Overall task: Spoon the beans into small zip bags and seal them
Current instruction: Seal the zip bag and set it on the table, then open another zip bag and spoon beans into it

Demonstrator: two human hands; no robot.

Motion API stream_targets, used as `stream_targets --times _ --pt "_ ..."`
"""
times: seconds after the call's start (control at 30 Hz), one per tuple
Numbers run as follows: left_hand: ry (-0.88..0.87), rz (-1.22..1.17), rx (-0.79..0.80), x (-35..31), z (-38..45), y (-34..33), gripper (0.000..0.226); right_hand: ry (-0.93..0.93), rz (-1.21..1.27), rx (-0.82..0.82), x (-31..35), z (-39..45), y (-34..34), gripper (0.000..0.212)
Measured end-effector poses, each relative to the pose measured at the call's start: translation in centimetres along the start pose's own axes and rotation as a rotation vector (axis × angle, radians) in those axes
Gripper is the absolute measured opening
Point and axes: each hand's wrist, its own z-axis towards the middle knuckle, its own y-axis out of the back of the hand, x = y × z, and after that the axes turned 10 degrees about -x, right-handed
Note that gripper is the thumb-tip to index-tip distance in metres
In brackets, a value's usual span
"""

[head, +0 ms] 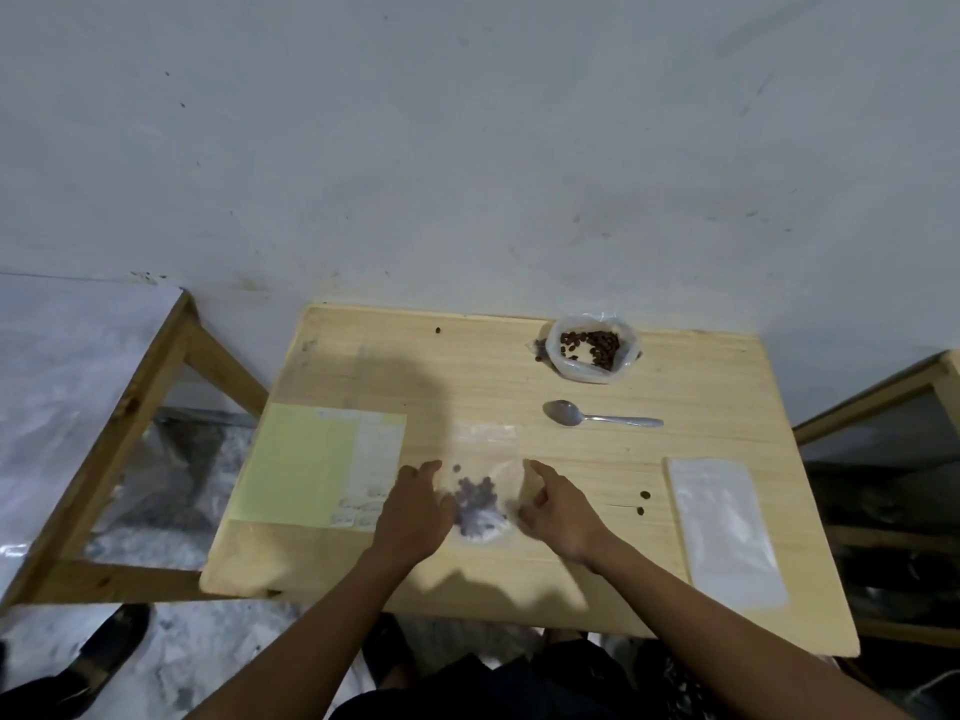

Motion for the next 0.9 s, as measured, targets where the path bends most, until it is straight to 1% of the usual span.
stream_targets --times 0.1,0.2,0.3,0.43,0.5,0.63,0.7,0.77,0.83,0.9 --pt "-0.088 -0.03 -0.09 -3.2 0.7 0.2 0.044 -0.044 -0.024 -0.115 -1.1 0.0 2.6 0.061" --pt "-0.118 -0.132 -0.078 -7.3 1.6 -0.9 0.039 -0.101 -0.034 -0.241 -3.3 0.0 5.8 0.059" --pt "-0.151 -0.181 0.022 -11.1 2.0 -3.1 0.032 -0.183 -0.031 -0.362 -6.3 -0.3 9.3 0.06" --pt "-0.153 -0.191 0.234 -15.9 1.0 -6.7 0.031 -0.326 -0.079 -0.468 -10.8 -1.4 13.0 0.059" --pt "-0.142 -0.168 0.349 -17.5 0.1 -8.9 0.035 -0.406 -0.127 -0.476 -12.4 -2.2 14.2 0.059" --pt "-0.008 -0.227 0.567 -19.9 -1.9 -12.5 0.054 -0.518 -0.232 -0.42 -14.4 -3.7 15.1 0.06" --pt "0.064 -0.243 0.631 -21.0 -2.8 -13.7 0.063 -0.556 -0.227 -0.389 -15.3 -4.0 14.9 0.06" --pt "0.105 -0.257 0.653 -21.6 -3.7 -14.6 0.067 -0.573 -0.213 -0.367 -16.0 -4.3 14.5 0.059" --pt "0.115 -0.267 0.659 -21.9 -4.2 -15.1 0.063 -0.571 -0.218 -0.351 -16.3 -4.6 14.3 0.057" --pt "0.11 -0.273 0.64 -22.2 -4.7 -15.4 0.045 -0.563 -0.222 -0.351 -16.4 -4.7 14.2 0.056"
